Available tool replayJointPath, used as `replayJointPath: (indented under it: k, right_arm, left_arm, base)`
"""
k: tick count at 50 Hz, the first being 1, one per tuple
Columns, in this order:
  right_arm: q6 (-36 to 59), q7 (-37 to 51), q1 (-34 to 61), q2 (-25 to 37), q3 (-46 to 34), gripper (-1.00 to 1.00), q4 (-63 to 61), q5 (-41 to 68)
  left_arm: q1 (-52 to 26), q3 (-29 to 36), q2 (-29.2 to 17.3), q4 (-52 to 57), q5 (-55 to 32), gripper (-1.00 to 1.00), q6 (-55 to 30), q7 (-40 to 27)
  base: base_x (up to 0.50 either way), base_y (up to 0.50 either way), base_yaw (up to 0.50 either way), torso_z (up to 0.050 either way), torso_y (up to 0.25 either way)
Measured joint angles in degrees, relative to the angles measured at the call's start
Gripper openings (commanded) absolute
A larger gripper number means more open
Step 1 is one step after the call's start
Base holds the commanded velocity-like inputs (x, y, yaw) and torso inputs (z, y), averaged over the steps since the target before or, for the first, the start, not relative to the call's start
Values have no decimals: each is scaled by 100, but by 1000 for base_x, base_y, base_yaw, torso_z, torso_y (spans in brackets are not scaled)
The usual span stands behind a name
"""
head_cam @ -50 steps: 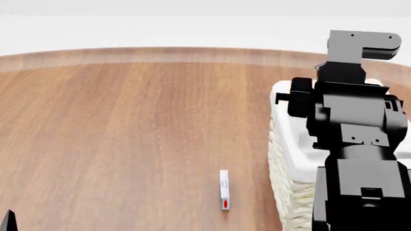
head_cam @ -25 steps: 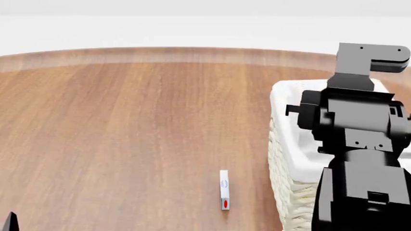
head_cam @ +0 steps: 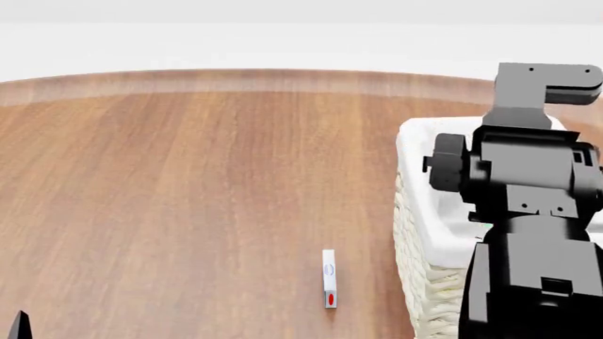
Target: Pick up the tomato sauce, and put it in the basket.
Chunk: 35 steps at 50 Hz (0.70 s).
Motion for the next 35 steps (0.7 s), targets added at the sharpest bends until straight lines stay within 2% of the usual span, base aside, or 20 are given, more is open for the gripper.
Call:
replayJointPath:
  k: [14, 29, 32, 35]
  right_arm:
    - [-357, -118, 207, -78, -173, 100, 0, -28]
    - [-1423, -204, 435, -389, -392, 100, -4, -93]
    - [-1462, -178, 335, -479, -493, 100, -407, -151]
    - [-1210, -177, 45, -551, -644, 100, -1337, -224]
  left_arm:
    - [46, -9, 4, -47, -16, 100, 74, 24]
    - [118, -18, 3, -49, -14, 100, 137, 24]
    - [125, -10, 7, -47, -3, 100, 139, 20]
    - [129, -4, 11, -48, 5, 100, 140, 16]
  base:
    - [0, 0, 0, 0, 0]
    - [0, 0, 0, 0, 0]
    - [0, 0, 0, 0, 0]
    - [0, 0, 0, 0, 0]
